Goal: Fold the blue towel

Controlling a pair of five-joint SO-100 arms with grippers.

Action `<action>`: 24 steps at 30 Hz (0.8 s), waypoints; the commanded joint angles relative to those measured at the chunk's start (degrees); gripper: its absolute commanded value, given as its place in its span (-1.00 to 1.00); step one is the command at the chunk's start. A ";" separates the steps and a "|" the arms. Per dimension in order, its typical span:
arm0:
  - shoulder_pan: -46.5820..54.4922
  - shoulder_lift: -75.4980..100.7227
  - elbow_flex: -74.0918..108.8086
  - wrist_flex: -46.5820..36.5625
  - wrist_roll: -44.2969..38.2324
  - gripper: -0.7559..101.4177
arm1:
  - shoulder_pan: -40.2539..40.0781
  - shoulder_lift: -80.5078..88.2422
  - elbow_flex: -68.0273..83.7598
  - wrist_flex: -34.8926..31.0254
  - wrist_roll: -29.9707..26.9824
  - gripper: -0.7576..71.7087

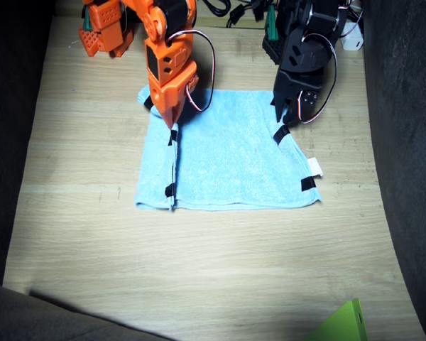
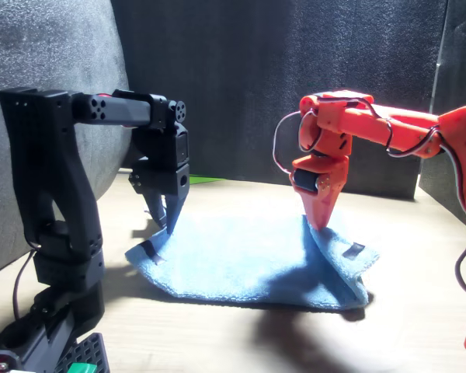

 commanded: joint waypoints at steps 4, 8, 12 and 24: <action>-3.34 -5.10 -15.82 6.59 -1.32 -0.99 | 1.41 -4.39 -9.49 1.93 2.55 -0.98; -8.44 -9.40 -25.05 10.20 -1.41 -0.99 | 2.81 -5.10 -10.20 1.93 2.64 -0.98; -12.74 -12.22 -28.56 11.34 -1.93 -0.99 | 5.10 -4.66 -10.20 1.93 3.08 -0.98; -21.53 -6.24 -19.95 7.21 -2.20 -0.99 | 8.35 -3.08 -13.01 1.49 5.01 -0.98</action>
